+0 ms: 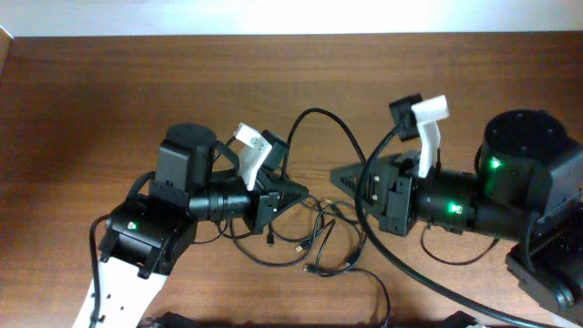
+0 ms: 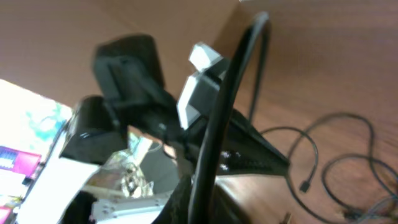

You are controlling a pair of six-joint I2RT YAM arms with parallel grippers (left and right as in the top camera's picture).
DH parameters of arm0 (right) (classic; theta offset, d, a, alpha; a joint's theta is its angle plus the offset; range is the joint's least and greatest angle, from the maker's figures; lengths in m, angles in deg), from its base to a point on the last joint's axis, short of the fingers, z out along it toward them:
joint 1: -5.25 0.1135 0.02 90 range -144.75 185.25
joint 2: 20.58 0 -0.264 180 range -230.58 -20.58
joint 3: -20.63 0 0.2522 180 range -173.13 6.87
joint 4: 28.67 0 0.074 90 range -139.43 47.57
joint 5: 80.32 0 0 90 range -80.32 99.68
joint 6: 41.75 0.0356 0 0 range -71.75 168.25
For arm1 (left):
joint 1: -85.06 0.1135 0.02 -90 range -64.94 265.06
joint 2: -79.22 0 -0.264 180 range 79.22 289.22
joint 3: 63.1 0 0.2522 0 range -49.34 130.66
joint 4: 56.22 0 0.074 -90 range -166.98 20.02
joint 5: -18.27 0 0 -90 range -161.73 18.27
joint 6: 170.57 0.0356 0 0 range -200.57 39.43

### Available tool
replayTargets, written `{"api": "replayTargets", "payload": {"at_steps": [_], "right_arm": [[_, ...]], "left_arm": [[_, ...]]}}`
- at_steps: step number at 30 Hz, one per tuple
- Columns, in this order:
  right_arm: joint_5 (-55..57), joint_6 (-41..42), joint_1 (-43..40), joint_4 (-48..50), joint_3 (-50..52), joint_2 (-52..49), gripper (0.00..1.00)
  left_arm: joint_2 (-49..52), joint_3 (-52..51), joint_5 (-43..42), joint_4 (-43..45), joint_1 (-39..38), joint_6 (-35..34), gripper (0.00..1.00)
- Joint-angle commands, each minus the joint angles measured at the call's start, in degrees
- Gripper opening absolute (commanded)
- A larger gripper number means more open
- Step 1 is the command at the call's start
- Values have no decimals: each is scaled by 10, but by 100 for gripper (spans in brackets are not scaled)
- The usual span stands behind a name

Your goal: Untangle cables

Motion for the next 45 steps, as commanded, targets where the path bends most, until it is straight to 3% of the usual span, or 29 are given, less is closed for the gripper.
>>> {"api": "replayTargets", "payload": {"at_steps": [1,4,5,6,7,9,11,13,15,17,20,28,31,33,35,36,39,41,42,45], "right_arm": [[24,-73,-7,-70,-5,-4,4],[71,-103,-7,-145,-5,-12,5],[116,-115,-7,-191,-5,-19,31],[145,-115,-7,-214,-5,-24,67],[198,-115,-7,-244,-5,-32,87],[298,-115,-7,-263,-5,-41,98],[394,-112,-7,-261,-5,-52,99],[388,-106,-7,-262,-5,-62,99],[368,-93,-7,-269,-5,-72,99],[361,-93,-7,-271,-5,-78,99],[361,-93,-6,-266,-5,-79,99],[312,-100,-6,-229,-1,-88,99],[232,-191,-6,-229,-1,-115,99],[134,-327,-6,-228,-1,-135,99],[65,-499,-6,-236,-1,-146,99],[67,-532,-6,-228,-1,-146,99],[109,-539,-6,-159,-2,-146,99],[119,-539,-6,-111,-2,-146,99],[119,-539,-6,-105,-2,-146,99],[118,-470,-6,-137,-1,-146,99]], "left_arm": [[1,1,4,5,-1,-2,1],[0,1,4,6,-1,-2,0],[0,1,4,8,-1,-9,0],[0,2,4,13,-1,-17,0],[0,2,4,24,-1,-29,0],[0,6,4,35,-1,-40,0],[-2,16,5,34,-1,-40,0],[-8,18,36,34,-1,-53,0],[-19,18,111,34,-1,-119,1],[-31,18,202,27,-1,-248,3],[-42,18,240,0,-1,-375,2],[-33,18,498,-261,-1,-387,6],[-31,18,470,-266,-6,-263,2],[-31,18,468,-266,-12,-184,0],[-31,18,461,-265,-17,-115,10],[-31,18,443,-265,-26,-85,14],[-31,18,422,-272,-56,-61,9],[-31,18,314,-272,-86,-4,6],[-31,18,285,-273,-92,17,8],[-31,19,301,-259,-95,18,16]]}}
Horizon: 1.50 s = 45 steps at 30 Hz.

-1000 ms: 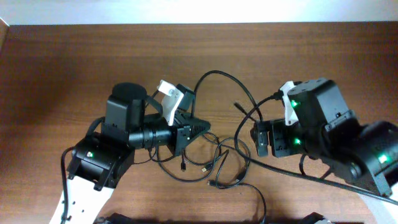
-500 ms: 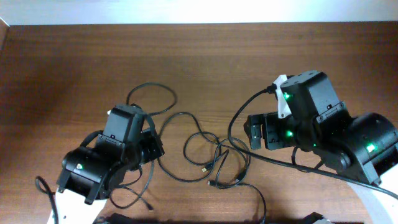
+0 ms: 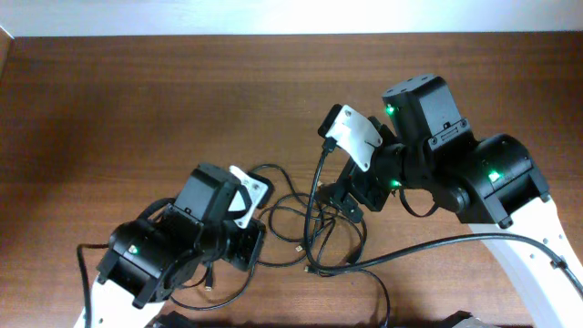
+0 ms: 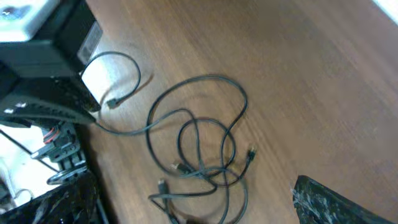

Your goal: Untangle cables

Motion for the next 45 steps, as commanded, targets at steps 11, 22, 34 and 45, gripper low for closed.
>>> {"api": "replayTargets", "payload": {"at_steps": [11,22,34,45], "right_arm": [[63,284,-2,-8,3,-4,99],[33,301,-2,-18,-42,55,99],[24,301,-2,-60,-57,180,99],[24,301,-2,-70,-57,180,99]], "left_arm": [[28,25,71,119,-2,58,28],[254,25,72,184,-2,250,28],[342,23,78,131,-29,363,33],[343,-59,78,241,-33,369,0]]}}
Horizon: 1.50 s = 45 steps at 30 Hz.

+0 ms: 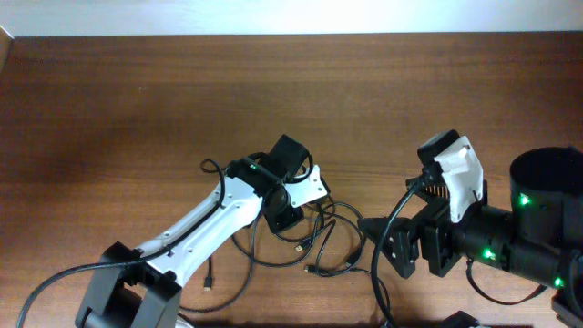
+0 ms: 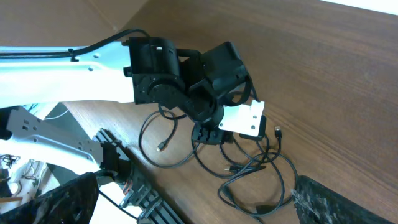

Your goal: Untangle cables

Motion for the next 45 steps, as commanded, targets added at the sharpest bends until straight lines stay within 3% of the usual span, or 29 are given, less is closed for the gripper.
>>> {"api": "replayTargets", "payload": {"at_steps": [1,5,8,12,19,22,25,29,30,31,32,33,36,40,41,43,45], "right_arm": [[-3,4,-2,1,-6,1,99],[-3,4,-2,-7,-6,1,99],[32,2,-2,-29,-5,1,99],[62,2,-2,-64,-5,-3,99],[51,-1,-1,-89,9,-37,99],[2,-86,-1,-66,14,-57,99],[-42,-197,-1,-19,14,-86,99],[-41,-230,-1,7,14,-127,99],[-42,-237,-1,20,14,-139,97],[-45,-236,-1,31,14,-147,78],[-48,-236,-1,39,14,-152,52],[-49,-236,-1,46,14,-160,4],[-40,-232,-2,43,13,-168,4],[54,-207,-20,47,13,-167,4],[100,-170,-45,56,13,-167,4],[156,-131,-105,78,13,-167,4],[161,-126,-196,115,13,-167,4]], "left_arm": [[0,-7,0,18,-2,-11,0],[0,-7,1,18,-2,-32,0],[-3,1,9,18,-2,-123,0],[-41,100,5,17,-1,-260,0],[-142,324,-29,-21,-1,-323,0],[-161,365,-50,-21,-2,-331,0],[-163,444,-97,-21,-2,-397,0],[-163,529,-139,-21,-2,-433,0],[-163,550,-168,-22,-2,-436,0],[-163,566,-182,-25,-2,-437,0],[-163,574,-188,-30,-2,-437,0],[-163,584,-188,-42,-2,-437,0],[-164,588,-188,-62,-2,-437,0],[-164,588,-187,-79,-2,-437,3],[-165,588,-188,-82,-2,-437,29],[-164,588,-188,-93,-2,-437,57],[-166,588,-188,-118,-2,-437,63]]}}
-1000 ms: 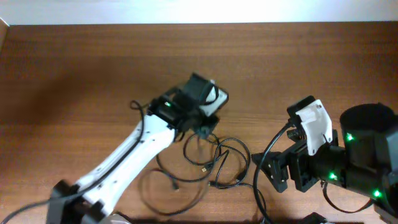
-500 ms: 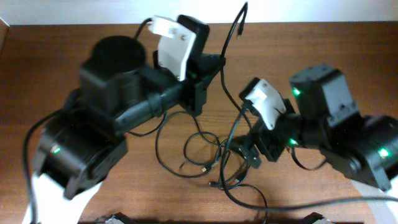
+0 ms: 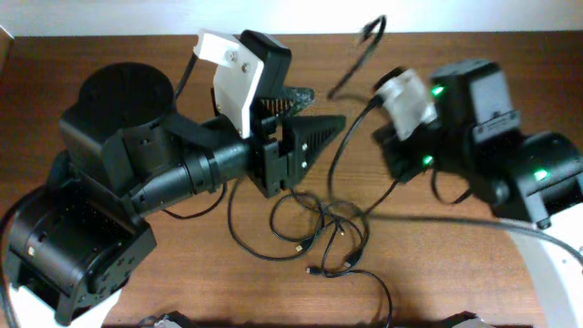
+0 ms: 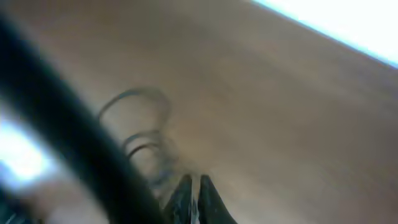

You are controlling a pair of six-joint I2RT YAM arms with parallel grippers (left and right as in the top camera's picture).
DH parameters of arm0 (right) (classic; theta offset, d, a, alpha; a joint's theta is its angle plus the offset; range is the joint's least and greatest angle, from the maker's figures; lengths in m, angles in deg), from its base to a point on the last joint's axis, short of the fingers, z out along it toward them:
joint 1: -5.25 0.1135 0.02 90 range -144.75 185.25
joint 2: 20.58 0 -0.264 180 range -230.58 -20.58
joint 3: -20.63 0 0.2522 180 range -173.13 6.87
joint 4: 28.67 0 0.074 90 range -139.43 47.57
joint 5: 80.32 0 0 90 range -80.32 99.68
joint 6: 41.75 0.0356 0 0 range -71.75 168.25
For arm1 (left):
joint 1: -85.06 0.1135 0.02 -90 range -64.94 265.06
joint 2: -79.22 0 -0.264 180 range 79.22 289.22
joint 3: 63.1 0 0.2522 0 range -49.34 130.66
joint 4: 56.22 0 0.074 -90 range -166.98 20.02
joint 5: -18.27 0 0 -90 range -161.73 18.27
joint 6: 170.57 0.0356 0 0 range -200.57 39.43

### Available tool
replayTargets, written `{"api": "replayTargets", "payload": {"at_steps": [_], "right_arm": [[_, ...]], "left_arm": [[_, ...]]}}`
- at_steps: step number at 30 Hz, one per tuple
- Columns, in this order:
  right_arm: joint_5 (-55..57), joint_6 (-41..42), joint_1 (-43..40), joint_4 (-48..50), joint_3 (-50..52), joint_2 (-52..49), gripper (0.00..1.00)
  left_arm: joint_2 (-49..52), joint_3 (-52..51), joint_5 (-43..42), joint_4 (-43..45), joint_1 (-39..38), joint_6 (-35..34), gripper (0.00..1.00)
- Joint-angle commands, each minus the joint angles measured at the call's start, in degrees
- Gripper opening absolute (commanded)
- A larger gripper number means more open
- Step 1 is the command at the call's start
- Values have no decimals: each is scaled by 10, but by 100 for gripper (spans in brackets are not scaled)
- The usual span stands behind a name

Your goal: Untangle cables

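A tangle of thin black cables (image 3: pixel 321 235) lies on the wooden table at lower centre, with small plugs at its loose ends. My left gripper (image 3: pixel 328 106) is raised close to the overhead camera and points right above the tangle. Its two dark fingers (image 3: pixel 310 146) stand apart with nothing seen between them. My right arm (image 3: pixel 474 137) is at the upper right, and its fingers are hidden in the overhead view. In the blurred right wrist view my right gripper (image 4: pixel 194 200) has its fingers together. Cable loops (image 4: pixel 144 127) show faintly beyond it.
A thick black lead (image 3: pixel 351 137) from the right arm hangs down to the tangle and runs off to the right. It crosses the right wrist view as a dark bar (image 4: pixel 81 155). The table's far edge (image 3: pixel 301 35) meets a white wall.
My left arm was stretched low with its gripper at the tangle and is now raised high, pointing right. My right arm has moved from lower right to upper right. Its fingers have gone from wide apart to together.
Both grippers first faced each other just above the tangle. Then the left arm sat low to its left, with the right arm over it, fingers open. Then the left gripper reached into the tangle and the right stood off. Now both are raised, and the tangle lies much the same.
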Motion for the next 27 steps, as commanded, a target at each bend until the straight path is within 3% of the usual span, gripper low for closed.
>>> {"api": "replayTargets", "payload": {"at_steps": [1,5,9,10,11,17,19,22,27], "right_arm": [[59,39,-144,51,1,-2,4],[59,50,-392,127,1,-36,4],[66,78,-610,159,1,-153,4],[78,123,-668,161,1,-201,35],[79,146,-700,158,1,-227,99],[118,358,-828,55,0,-303,99],[14,355,-827,28,0,-302,99],[-122,269,-784,1,0,-302,99],[-152,157,-628,-34,0,-302,99]], "left_arm": [[-8,10,-9,-35,-2,-3,63],[-30,10,-8,-72,-2,19,65],[-57,10,-8,-76,-2,19,65],[-63,10,4,-82,-2,19,65],[-66,10,14,-86,-2,19,65],[-70,10,33,-91,-2,19,65],[-70,10,33,-96,-2,19,66],[-71,10,33,-105,-2,19,66],[-87,10,35,-108,-2,19,66]]}}
